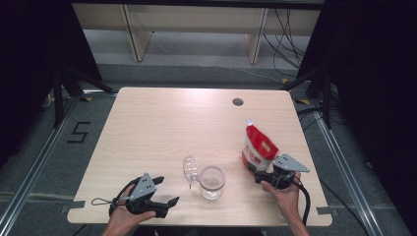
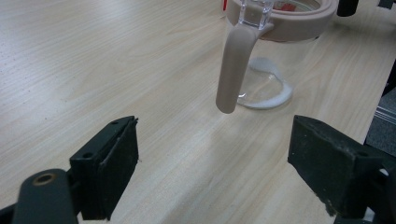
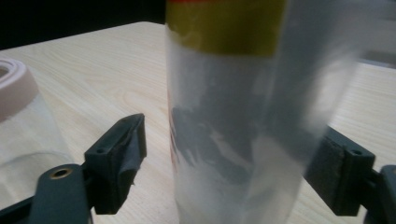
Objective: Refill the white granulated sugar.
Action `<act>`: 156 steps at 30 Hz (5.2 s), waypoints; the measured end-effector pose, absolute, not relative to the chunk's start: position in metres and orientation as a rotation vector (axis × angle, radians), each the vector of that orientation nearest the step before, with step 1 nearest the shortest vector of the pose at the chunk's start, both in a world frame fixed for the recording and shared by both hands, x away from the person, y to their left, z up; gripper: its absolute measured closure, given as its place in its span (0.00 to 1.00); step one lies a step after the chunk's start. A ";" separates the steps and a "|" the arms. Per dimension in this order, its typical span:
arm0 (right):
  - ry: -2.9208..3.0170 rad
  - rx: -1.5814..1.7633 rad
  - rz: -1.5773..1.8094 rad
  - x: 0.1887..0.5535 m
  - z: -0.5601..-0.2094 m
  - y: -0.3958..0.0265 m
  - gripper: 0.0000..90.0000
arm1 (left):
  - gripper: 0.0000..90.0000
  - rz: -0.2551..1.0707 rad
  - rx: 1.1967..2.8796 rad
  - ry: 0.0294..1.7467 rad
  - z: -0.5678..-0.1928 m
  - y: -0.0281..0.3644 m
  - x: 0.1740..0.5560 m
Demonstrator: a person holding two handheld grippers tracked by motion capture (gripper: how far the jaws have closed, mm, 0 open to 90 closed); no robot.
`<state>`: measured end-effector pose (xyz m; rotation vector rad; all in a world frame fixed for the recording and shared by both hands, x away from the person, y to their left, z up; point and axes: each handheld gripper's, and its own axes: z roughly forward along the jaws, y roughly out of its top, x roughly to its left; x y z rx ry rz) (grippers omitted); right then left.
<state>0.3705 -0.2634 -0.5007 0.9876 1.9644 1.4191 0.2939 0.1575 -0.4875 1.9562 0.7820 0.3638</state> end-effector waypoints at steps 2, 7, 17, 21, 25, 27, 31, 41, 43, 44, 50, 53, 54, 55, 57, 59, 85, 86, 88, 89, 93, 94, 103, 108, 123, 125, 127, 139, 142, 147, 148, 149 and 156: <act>1.931 1.015 1.433 0.369 -0.502 -0.262 0.26 | 0.18 0.363 1.956 0.781 -0.488 0.157 0.294; 1.933 1.002 1.458 0.374 -0.505 -0.262 0.31 | 0.18 0.367 1.961 0.769 -0.488 0.157 0.294; 1.900 1.014 1.482 0.374 -0.506 -0.260 0.36 | 0.18 0.378 1.987 0.743 -0.488 0.157 0.295; 1.898 1.020 1.484 0.376 -0.508 -0.261 0.37 | 0.18 0.381 1.991 0.744 -0.488 0.158 0.295; 1.902 1.031 1.455 0.377 -0.510 -0.260 0.37 | 0.18 0.365 1.970 0.775 -0.488 0.156 0.293; 1.896 1.000 1.454 0.380 -0.511 -0.262 0.37 | 0.18 0.362 1.969 0.769 -0.488 0.156 0.293; 1.905 1.001 1.440 0.379 -0.512 -0.262 0.37 | 0.18 0.360 1.971 0.772 -0.488 0.156 0.293; 1.855 0.985 1.521 0.383 -0.516 -0.262 0.37 | 0.18 0.355 1.973 0.766 -0.489 0.155 0.293; 1.865 0.979 1.514 0.384 -0.516 -0.262 0.37 | 0.18 0.357 1.972 0.759 -0.489 0.155 0.294; 1.882 0.971 1.507 0.384 -0.516 -0.263 0.37 | 0.18 0.357 1.972 0.759 -0.489 0.155 0.294; 1.878 1.015 1.480 0.380 -0.516 -0.262 0.36 | 0.18 0.358 1.971 0.758 -0.489 0.155 0.294; 1.882 0.997 1.477 0.381 -0.516 -0.262 0.38 | 0.18 0.353 1.977 0.760 -0.489 0.154 0.293; 1.888 0.996 1.485 0.380 -0.515 -0.262 0.39 | 0.18 0.355 1.978 0.761 -0.489 0.154 0.293; 1.889 0.985 1.481 0.381 -0.516 -0.262 0.40 | 0.18 0.352 1.975 0.759 -0.489 0.154 0.294; 1.894 0.975 1.491 0.380 -0.516 -0.262 0.45 | 0.18 0.351 1.981 0.757 -0.489 0.155 0.294; 1.894 0.974 1.508 0.380 -0.515 -0.261 0.46 | 0.18 0.353 1.979 0.755 -0.488 0.155 0.294; 1.958 0.730 1.342 0.374 -0.502 -0.268 0.52 | 0.18 0.369 1.983 0.734 -0.487 0.158 0.296; 1.963 0.732 1.356 0.372 -0.501 -0.267 0.52 | 0.18 0.370 1.983 0.733 -0.487 0.158 0.296; 1.950 0.715 1.343 0.370 -0.499 -0.265 0.52 | 0.18 0.370 1.983 0.733 -0.486 0.158 0.296; 1.958 0.653 1.301 0.368 -0.493 -0.265 0.52 | 0.18 0.372 1.991 0.728 -0.486 0.159 0.296; 1.942 0.587 1.242 0.359 -0.487 -0.260 0.52 | 0.18 0.373 1.994 0.728 -0.487 0.159 0.297; 1.942 0.587 1.242 0.359 -0.487 -0.260 0.52 | 0.18 0.373 1.994 0.728 -0.487 0.159 0.297; 1.961 0.339 1.054 0.339 -0.468 -0.246 0.52 | 0.18 0.365 1.979 0.761 -0.488 0.159 0.298; 1.972 0.219 0.947 0.330 -0.463 -0.236 0.52 | 0.18 0.362 1.984 0.755 -0.489 0.158 0.297; 1.940 -0.025 0.670 0.310 -0.455 -0.223 0.53 | 0.18 0.383 2.004 0.742 -0.489 0.161 0.300; 1.941 -0.057 0.619 0.306 -0.454 -0.221 0.53 | 0.18 0.387 1.994 0.743 -0.489 0.161 0.300; 1.938 -0.057 0.612 0.303 -0.454 -0.222 0.53 | 0.18 0.382 1.996 0.744 -0.488 0.162 0.300; 1.862 -0.276 0.317 0.292 -0.452 -0.217 0.54 | 0.18 0.388 2.005 0.736 -0.488 0.162 0.300; 1.845 -0.308 0.287 0.292 -0.450 -0.216 0.54 | 0.18 0.385 2.007 0.740 -0.488 0.161 0.300; 1.833 -0.333 0.259 0.291 -0.451 -0.215 0.54 | 0.18 0.389 2.008 0.735 -0.488 0.161 0.300; 1.820 -0.362 0.241 0.291 -0.449 -0.214 0.54 | 0.18 0.394 2.014 0.736 -0.488 0.162 0.300; 1.811 -0.376 0.233 0.291 -0.449 -0.214 0.54 | 0.18 0.392 2.012 0.739 -0.488 0.161 0.300; 1.786 -0.438 0.142 0.288 -0.449 -0.210 0.54 | 0.18 0.370 1.991 0.764 -0.489 0.159 0.298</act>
